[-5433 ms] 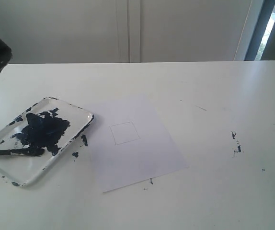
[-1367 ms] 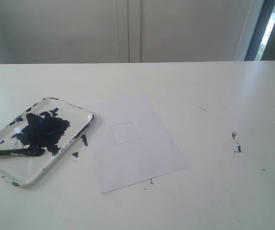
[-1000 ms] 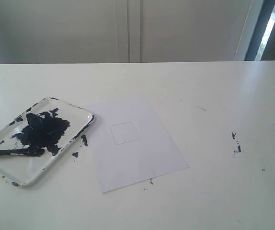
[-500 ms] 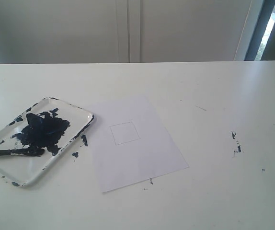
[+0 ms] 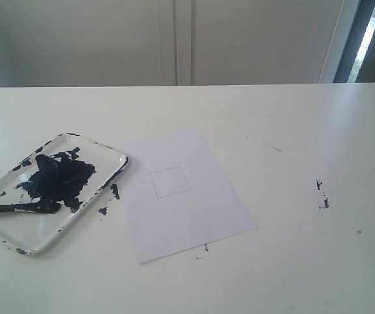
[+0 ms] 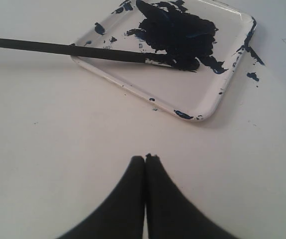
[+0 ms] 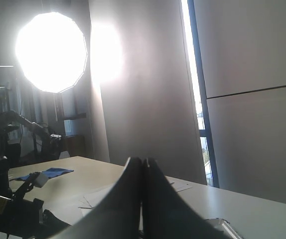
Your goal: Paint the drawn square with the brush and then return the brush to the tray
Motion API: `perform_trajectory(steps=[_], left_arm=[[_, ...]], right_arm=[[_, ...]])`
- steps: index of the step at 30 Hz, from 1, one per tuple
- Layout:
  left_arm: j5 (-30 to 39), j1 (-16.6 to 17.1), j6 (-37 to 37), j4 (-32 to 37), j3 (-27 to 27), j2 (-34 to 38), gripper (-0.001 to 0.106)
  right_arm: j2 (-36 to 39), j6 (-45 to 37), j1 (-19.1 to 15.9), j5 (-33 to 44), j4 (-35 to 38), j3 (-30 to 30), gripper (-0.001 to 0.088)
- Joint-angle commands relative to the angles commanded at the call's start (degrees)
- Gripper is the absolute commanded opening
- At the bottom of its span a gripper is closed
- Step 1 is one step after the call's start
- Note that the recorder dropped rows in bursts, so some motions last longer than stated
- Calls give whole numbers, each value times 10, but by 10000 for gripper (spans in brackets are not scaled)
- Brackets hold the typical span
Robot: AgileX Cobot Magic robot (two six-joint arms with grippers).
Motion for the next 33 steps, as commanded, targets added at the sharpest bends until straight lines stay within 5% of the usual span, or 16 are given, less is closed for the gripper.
perform_trajectory(steps=[19,24,33], left_arm=[[-1,0,1,0,0,0,49],[-1,0,1,0,0,0,49],[-1,0,1,0,0,0,49]], right_arm=[[0,1,0,0,3,0,0],[0,123,0,-39,120,0,0],[0,179,0,-47,126,0,0]])
